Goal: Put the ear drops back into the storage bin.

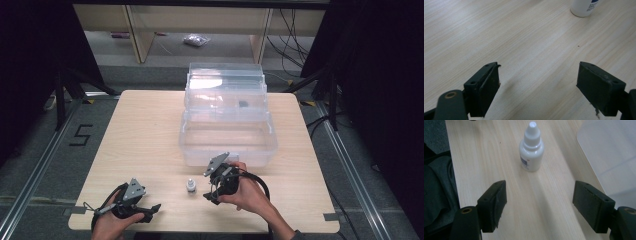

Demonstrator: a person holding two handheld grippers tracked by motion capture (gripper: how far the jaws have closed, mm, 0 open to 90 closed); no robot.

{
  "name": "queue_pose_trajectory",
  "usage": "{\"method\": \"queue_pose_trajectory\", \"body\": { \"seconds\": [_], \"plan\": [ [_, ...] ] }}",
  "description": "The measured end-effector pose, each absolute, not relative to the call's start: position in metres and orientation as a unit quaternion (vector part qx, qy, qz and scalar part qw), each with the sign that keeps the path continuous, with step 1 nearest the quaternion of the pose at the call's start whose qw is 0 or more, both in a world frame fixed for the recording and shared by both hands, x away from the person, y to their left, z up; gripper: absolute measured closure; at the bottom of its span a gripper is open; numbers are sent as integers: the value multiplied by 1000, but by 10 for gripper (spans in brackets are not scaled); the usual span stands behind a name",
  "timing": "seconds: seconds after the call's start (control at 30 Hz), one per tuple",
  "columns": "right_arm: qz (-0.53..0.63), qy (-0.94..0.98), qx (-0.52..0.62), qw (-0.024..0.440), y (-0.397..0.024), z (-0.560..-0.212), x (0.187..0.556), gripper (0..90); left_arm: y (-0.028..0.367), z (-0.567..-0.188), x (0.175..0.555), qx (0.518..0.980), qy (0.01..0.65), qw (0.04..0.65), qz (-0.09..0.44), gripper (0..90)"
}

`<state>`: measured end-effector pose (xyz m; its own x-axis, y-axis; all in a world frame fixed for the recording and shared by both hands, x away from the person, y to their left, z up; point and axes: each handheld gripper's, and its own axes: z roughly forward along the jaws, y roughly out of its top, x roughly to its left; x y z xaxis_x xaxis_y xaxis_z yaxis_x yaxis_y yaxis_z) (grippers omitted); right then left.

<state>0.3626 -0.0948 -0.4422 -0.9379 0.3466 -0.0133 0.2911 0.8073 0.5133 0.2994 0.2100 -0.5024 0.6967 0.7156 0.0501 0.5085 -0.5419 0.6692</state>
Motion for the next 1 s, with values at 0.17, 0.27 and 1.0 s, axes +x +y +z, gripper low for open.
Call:
{"method": "queue_pose_trajectory", "body": {
  "seconds": [0.17,0.27,1.0],
  "plan": [
    [261,951,156,53,-84,-446,366,297,209,-503,299,858,360,329,164,176],
    [258,951,163,46,-78,-449,369,302,207,-504,298,849,368,344,162,177],
    [247,960,122,45,-46,-460,379,369,207,-504,298,852,364,337,165,177]
  ]
}}
